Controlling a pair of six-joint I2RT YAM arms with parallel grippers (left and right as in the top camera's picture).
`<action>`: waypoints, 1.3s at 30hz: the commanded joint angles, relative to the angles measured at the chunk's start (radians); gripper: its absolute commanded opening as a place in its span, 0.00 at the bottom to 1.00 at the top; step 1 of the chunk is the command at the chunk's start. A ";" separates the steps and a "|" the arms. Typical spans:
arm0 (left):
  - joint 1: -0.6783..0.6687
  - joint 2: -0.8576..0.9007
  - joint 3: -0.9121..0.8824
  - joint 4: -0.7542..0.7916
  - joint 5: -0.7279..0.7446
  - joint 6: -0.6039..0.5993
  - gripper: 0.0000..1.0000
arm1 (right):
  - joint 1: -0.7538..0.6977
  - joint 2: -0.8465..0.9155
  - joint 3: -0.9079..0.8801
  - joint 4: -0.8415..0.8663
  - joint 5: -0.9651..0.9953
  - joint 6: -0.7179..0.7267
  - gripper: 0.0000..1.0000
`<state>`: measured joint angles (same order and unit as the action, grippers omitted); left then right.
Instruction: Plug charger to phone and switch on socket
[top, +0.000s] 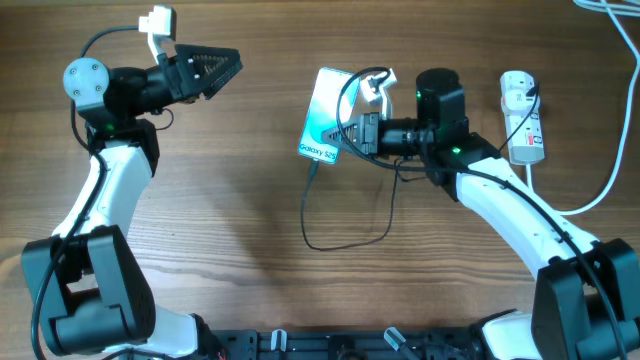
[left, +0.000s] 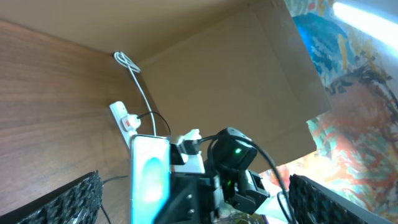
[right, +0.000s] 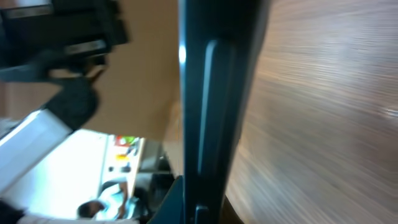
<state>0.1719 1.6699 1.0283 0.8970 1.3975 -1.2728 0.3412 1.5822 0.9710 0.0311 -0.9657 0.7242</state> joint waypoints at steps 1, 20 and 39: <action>0.003 -0.021 0.003 0.003 0.012 0.006 1.00 | 0.008 0.000 0.015 -0.029 0.126 -0.090 0.04; 0.003 -0.021 0.003 0.003 0.012 0.006 1.00 | 0.009 0.277 0.015 -0.008 0.074 -0.093 0.04; 0.003 -0.021 0.003 0.003 0.012 0.006 1.00 | 0.009 0.452 0.015 0.071 0.048 -0.098 0.04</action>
<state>0.1715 1.6699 1.0283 0.8970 1.3975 -1.2728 0.3443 2.0102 0.9710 0.0910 -0.8822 0.6491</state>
